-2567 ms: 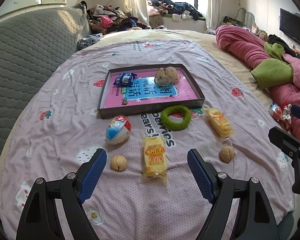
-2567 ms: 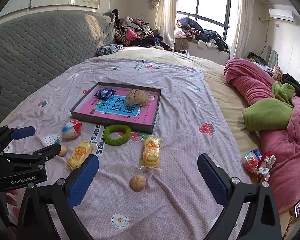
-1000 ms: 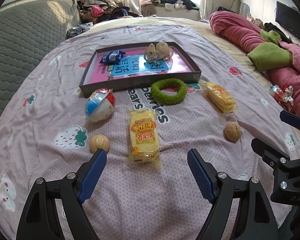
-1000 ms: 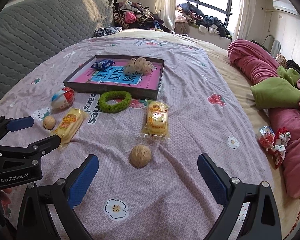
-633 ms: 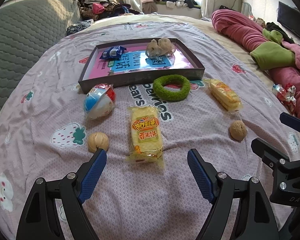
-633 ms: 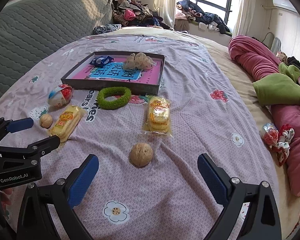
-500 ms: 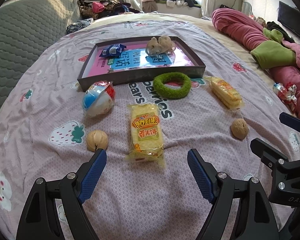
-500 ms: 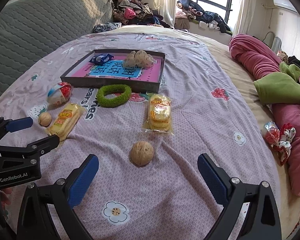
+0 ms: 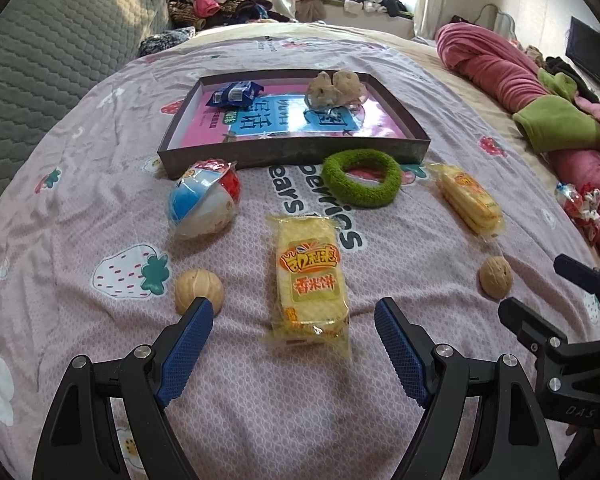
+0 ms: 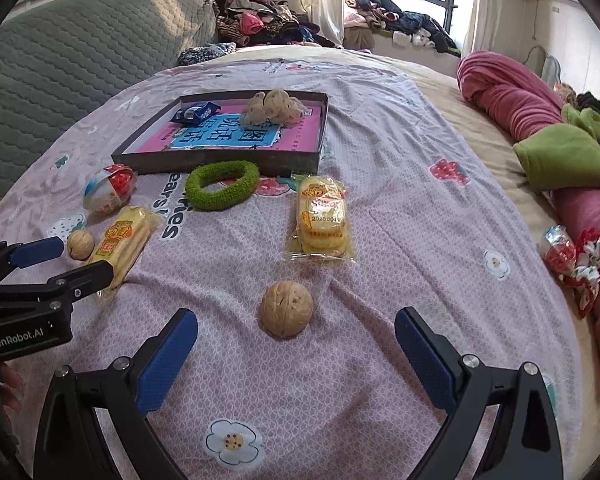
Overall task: Organize objects
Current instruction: 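Grasp the yellow rice-cracker packet with the left tool while the right tool grasps a walnut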
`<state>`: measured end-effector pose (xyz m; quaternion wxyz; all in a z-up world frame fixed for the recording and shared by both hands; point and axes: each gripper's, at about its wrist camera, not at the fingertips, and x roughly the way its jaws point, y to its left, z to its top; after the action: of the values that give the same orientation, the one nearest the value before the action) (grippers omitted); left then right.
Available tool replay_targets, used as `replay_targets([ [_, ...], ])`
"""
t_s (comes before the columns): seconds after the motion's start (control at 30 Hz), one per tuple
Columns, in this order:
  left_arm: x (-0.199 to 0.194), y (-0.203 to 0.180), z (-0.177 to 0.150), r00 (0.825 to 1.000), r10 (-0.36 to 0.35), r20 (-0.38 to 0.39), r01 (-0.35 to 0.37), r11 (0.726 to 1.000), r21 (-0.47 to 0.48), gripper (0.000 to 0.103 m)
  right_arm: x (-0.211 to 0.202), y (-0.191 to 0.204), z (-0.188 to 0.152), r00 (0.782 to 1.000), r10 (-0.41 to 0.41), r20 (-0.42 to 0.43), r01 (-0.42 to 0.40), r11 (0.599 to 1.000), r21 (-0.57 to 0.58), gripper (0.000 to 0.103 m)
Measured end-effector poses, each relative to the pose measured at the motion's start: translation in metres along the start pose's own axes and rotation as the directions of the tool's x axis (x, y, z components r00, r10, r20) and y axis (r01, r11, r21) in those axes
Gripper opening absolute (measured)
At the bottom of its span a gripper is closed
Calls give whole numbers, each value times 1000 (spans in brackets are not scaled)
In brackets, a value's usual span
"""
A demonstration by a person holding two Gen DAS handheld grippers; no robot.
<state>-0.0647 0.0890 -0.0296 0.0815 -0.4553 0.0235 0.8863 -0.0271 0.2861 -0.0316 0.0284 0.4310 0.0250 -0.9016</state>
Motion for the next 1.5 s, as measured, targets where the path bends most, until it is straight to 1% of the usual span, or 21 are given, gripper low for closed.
replay_targets([
  [0.23, 8, -1, 8, 1000, -1, 0, 1, 1000, -13, 84, 4, 3, 0, 1000, -8, 7, 8, 1000, -5, 100],
  [0.37, 12, -5, 10, 1000, 2, 1, -2, 1000, -9, 84, 10, 0, 0, 1000, -5, 9, 5, 1000, 20, 100],
  [0.5, 16, -9, 11, 1000, -2, 5, 2, 1000, -10, 84, 15, -4, 0, 1000, 4, 3, -5, 999, 42, 93],
  [0.67, 24, -7, 13, 1000, -5, -3, 5, 1000, -27, 84, 21, -2, 3, 1000, 0, -1, 0, 999, 40, 88],
  [0.83, 29, -10, 14, 1000, 2, -2, -2, 1000, -25, 84, 32, -1, 3, 1000, 2, -25, -1, 999, 44, 68],
  [0.93, 33, -13, 15, 1000, 7, -7, -7, 1000, -13, 84, 39, -1, 2, 999, 9, -43, -7, 999, 45, 62],
  [1.1, 39, -15, 16, 1000, 5, -19, -5, 1000, -18, 83, 44, 0, 3, 999, 12, -48, -10, 999, 43, 59],
  [1.13, 41, -15, 15, 1000, -2, -23, 2, 1000, -22, 78, 45, 0, 3, 999, 12, -50, -10, 999, 40, 58],
  [1.17, 42, -15, 15, 1000, -4, -25, 3, 1000, -25, 69, 46, 1, 4, 999, 12, -52, -10, 999, 37, 57],
  [1.2, 42, -16, 15, 1000, -6, -28, 6, 1000, -25, 65, 46, 1, 5, 999, 14, -52, -12, 999, 37, 55],
  [1.23, 44, -16, 14, 999, -9, -31, 8, 1000, -25, 59, 47, 2, 5, 999, 14, -53, -12, 999, 35, 52],
  [1.3, 46, -17, 14, 999, -11, -37, 10, 1000, -26, 55, 47, 3, 6, 999, 10, -54, -8, 1000, 30, 49],
  [1.33, 45, -18, 14, 999, -5, -33, 4, 1000, -22, 49, 47, 3, 6, 999, 10, -51, -9, 1000, 30, 45],
  [1.37, 44, -20, 13, 1000, -2, -29, 1, 1000, -18, 41, 46, 4, 6, 999, 7, -48, -5, 1000, 27, 43],
  [1.43, 43, -22, 13, 1000, 5, -25, -5, 1000, -10, 41, 46, 6, 5, 999, -1, -46, 2, 1000, 17, 36],
  [1.5, 43, -24, 13, 1000, 3, -27, -3, 1000, -5, 41, 46, 5, 5, 999, 1, -47, 0, 1000, 16, 35],
])
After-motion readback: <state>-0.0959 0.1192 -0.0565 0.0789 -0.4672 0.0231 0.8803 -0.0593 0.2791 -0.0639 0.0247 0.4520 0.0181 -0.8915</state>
